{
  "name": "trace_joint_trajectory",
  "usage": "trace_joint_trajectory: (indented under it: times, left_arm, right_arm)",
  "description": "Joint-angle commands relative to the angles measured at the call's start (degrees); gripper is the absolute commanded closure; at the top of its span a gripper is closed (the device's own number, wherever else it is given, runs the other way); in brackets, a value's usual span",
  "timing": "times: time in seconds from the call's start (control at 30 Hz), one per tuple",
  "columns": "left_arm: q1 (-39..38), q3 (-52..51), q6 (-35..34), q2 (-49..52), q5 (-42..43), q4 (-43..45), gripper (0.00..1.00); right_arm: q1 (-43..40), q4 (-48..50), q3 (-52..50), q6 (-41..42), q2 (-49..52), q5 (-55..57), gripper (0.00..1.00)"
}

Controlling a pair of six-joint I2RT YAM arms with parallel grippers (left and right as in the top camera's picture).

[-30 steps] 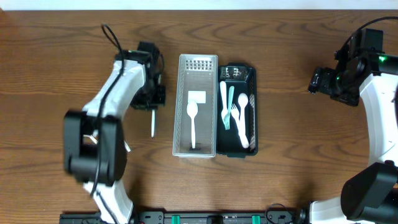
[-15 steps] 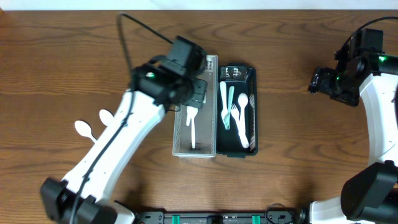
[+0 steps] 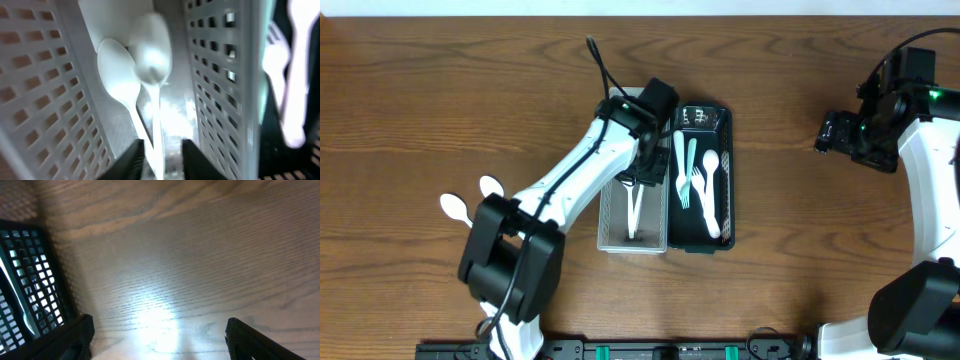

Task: Pack container
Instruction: 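Lower the spoon into the clear basket and open the left gripper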

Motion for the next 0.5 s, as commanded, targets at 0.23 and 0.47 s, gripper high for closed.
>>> trace_joint_trajectory:
  times: [0.23, 0.47]
  left_arm:
    - [3.7, 0.8, -0.2, -9.8, -6.3, -2.9, 0.45]
    - [16.5, 0.7, -5.3, -23.9, -9.2, -10.4, 0.02]
  right_arm:
    - [0.1, -0.4, -0.4, -1.9, 0.3, -0.3, 0.12]
    - [0.1, -0.2, -1.3, -1.9, 0.3, -0.3, 0.12]
